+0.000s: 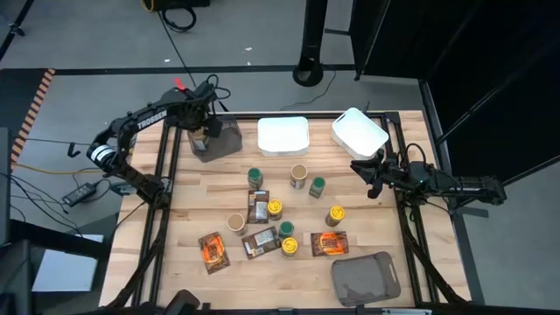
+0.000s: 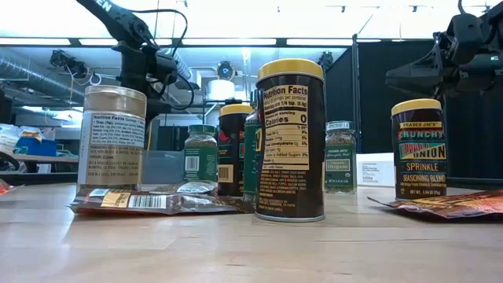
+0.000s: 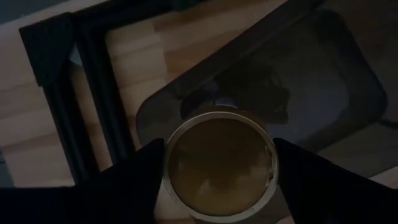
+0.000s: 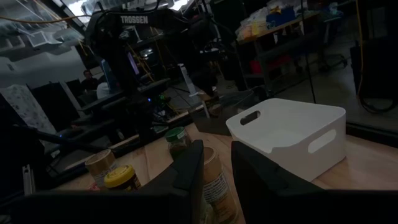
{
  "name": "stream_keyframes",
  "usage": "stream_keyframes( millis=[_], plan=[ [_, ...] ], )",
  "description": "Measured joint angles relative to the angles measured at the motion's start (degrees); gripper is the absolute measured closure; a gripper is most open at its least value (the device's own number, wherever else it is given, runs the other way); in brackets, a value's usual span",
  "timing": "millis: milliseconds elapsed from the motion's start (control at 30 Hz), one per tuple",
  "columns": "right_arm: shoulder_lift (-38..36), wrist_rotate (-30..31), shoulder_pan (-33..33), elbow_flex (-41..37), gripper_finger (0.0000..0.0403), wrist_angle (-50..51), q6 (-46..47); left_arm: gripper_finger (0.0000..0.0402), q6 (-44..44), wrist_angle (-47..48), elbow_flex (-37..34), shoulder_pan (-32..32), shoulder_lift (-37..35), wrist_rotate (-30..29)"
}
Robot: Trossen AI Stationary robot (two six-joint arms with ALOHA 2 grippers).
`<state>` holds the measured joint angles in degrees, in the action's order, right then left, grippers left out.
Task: Sort spices by type
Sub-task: Put the gold seasoning bottle into the top black bin
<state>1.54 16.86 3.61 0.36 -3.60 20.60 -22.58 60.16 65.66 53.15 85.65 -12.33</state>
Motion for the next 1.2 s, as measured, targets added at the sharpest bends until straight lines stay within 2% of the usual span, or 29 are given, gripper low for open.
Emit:
stream_keyframes(
  millis=[233, 367, 500, 600, 667, 733, 867, 1000, 1100, 1200],
  plan=[
    [0.0, 0.0, -0.02, 0.0, 0.0311, 0.0, -0.2, 0.0076, 4.53, 1.23, 5.76, -0.02, 0.13, 1.06],
    [0.02, 0.0, -0.02, 0.0, 0.0311, 0.0, -0.2, 0.0069, 5.69, 2.96, 9.47, -0.04, 0.13, 0.4],
    [0.02, 0.0, -0.02, 0.0, 0.0311, 0.0, -0.2, 0.0068, 7.39, 8.74, 13.3, -0.03, 0.13, 0.55],
    [0.0, 0.0, -0.02, 0.0, 0.0311, 0.0, -0.2, 0.0067, 7.73, 14.4, 16.9, -1.54, 0.13, 5.16],
    [0.0, 0.0, -0.02, 0.0, 0.0311, 0.0, -0.3, 0.0067, 9.61, 17.04, 19.3, -4.01, -0.38, 10.5],
    [0.01, 0.02, -0.01, 0.0, 0.0311, 0.0, -0.89, 0.0067, 12.44, 20.82, 21.91, -8.17, -0.93, 14.01],
    [0.0, 0.02, -0.01, 0.0, 0.0311, -0.02, -1.19, 0.0067, 15.12, 26.16, 23.79, -20.51, -2.9, 15.91],
    [0.01, 0.02, -0.01, 0.0, 0.0311, -0.02, -1.22, 0.0067, 6.1, 25.25, 23.29, -35.43, -5.21, 16.25],
    [0.0, 0.02, 0.0, 0.0, 0.0311, -0.02, -0.94, 0.0067, -1.92, 23.71, 23.25, -45.84, -5.42, 13.4],
    [0.0, 0.04, 0.0, 0.0, 0.0311, -0.02, -0.87, 0.0067, -6.42, 21.43, 23.26, -54.86, -5.33, 11.02]
  ],
)
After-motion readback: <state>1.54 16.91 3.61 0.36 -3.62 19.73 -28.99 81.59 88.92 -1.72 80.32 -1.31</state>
